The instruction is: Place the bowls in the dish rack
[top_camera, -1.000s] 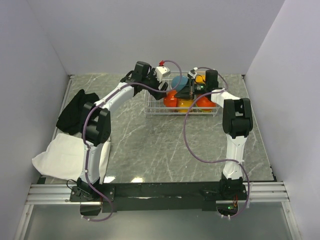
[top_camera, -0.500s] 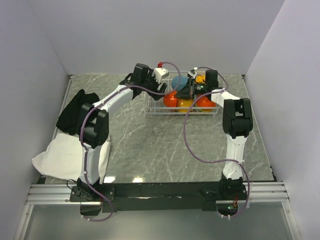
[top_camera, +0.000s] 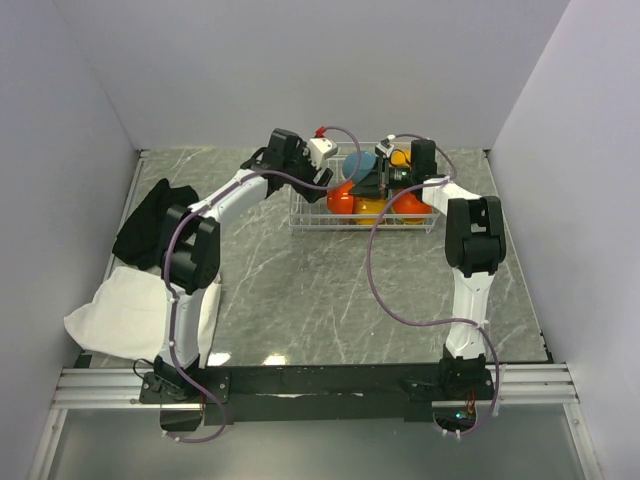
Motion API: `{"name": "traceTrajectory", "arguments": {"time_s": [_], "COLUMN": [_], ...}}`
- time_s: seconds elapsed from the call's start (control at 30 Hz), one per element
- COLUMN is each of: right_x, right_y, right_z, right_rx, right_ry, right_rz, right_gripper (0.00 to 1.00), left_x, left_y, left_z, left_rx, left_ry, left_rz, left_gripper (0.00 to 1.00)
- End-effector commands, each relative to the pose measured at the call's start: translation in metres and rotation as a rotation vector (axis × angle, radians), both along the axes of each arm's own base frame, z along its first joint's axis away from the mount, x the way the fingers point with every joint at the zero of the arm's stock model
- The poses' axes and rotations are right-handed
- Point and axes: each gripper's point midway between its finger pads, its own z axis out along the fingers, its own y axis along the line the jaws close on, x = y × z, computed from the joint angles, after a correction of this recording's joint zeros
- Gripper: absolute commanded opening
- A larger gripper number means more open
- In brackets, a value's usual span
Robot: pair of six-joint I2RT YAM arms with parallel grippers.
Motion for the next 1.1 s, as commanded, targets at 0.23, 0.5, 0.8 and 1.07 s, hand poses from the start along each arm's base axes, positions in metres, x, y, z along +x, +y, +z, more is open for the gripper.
{"name": "traceTrajectory", "arguments": {"time_s": [0.23, 0.5, 0.8, 1.07], "right_x": [0.010, 0.017, 0.018, 0.015], "right_y": [-0.011, -0.033, -0.071, -0.093], "right_z": [0.031, 0.041, 0.049, 0.053], "right_rx": [-0.038, -0.154, -0.305, -0.453], "right_ry": [-0.123, -0.221, -0.274, -0.326], "right_rz": [-0.041, -0.091, -0.184, -0.252], "right_gripper": [0.04, 0.37, 0.43, 0.44], "left_x": [-0.001, -0.004, -0.004, 0.001], "left_y": [-0.034, -0.055, -0.072, -0.090], "left_z": [0.007, 0.009, 0.007, 0.012], "left_rx": [-0.048, -0.094, -0.139, -0.162], "left_ry": [-0.009, -0.014, -0.024, -0.045], "left_rz": [-0.090, -0.130, -0.144, -0.159], "left_gripper": [0.80, 0.80, 0.81, 0.81]}}
